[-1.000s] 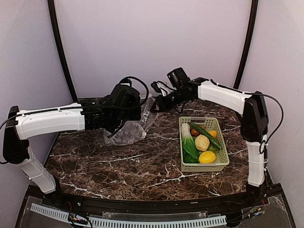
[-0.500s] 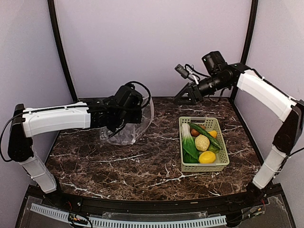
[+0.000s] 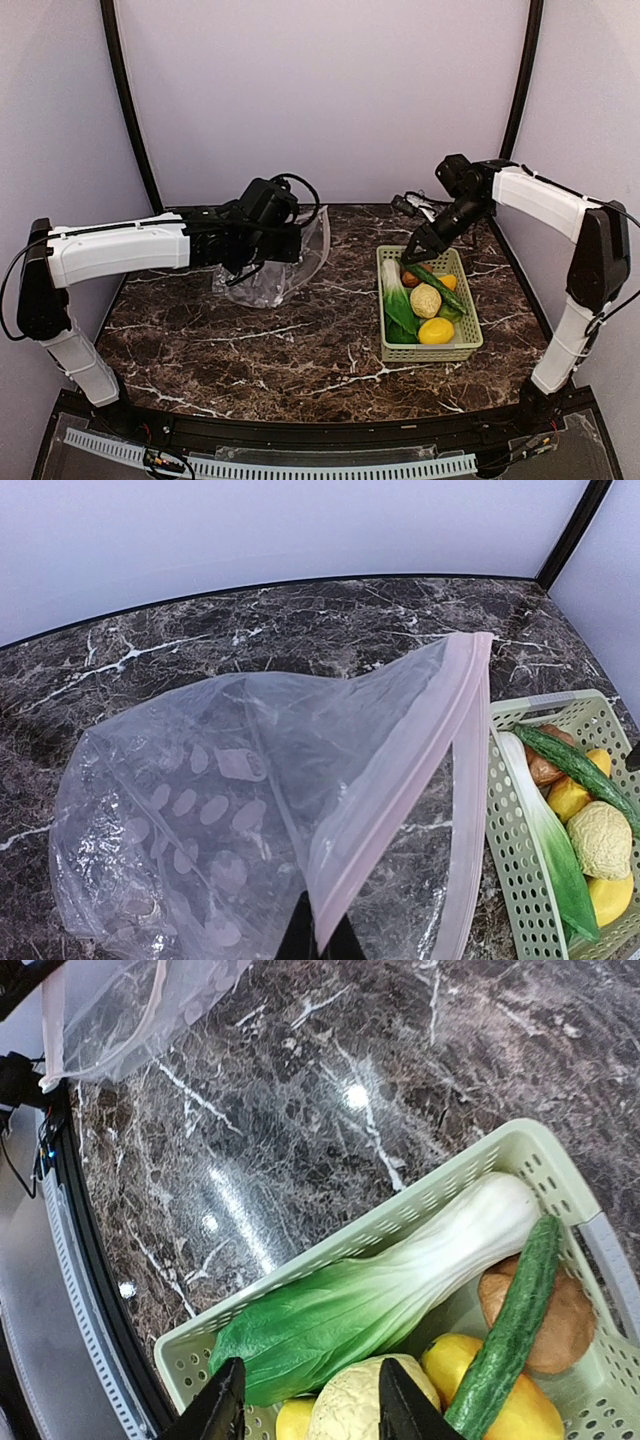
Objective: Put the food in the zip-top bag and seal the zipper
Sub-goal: Adjust the fake vegetable in the bin.
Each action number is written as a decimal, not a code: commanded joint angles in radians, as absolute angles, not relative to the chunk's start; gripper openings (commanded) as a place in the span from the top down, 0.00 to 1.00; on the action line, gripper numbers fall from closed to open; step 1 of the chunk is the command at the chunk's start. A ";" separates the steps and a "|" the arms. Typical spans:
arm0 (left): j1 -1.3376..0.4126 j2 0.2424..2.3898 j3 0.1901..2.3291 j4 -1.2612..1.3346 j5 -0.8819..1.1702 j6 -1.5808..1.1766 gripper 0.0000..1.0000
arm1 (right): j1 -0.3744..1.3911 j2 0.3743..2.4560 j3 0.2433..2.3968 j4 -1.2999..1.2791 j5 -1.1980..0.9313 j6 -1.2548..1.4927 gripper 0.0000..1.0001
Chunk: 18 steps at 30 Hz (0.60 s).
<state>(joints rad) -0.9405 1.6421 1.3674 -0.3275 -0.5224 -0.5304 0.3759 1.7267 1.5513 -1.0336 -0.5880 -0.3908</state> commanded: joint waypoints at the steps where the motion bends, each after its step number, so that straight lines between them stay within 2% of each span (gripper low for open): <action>1: -0.937 1.631 1.378 -0.371 -0.492 -0.531 0.99 | 0.406 1.739 1.538 -1.125 -0.637 -0.465 0.53; 4: -0.937 1.617 1.363 -0.372 -0.498 -0.538 0.99 | 0.445 1.686 1.449 -1.070 -0.524 -0.485 0.44; 8: -0.937 1.608 1.345 -0.370 -0.503 -0.548 0.99 | 0.476 1.679 1.368 -0.986 -0.470 -0.414 0.42; 18: -0.937 1.605 1.340 -0.384 -0.499 -0.548 0.99 | 0.462 1.913 1.566 -0.912 -0.347 -0.154 0.49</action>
<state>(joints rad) -0.9405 1.6417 1.3537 -0.3523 -0.5034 -0.5396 0.4763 1.8286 1.4738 -0.9657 -0.4252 -0.2825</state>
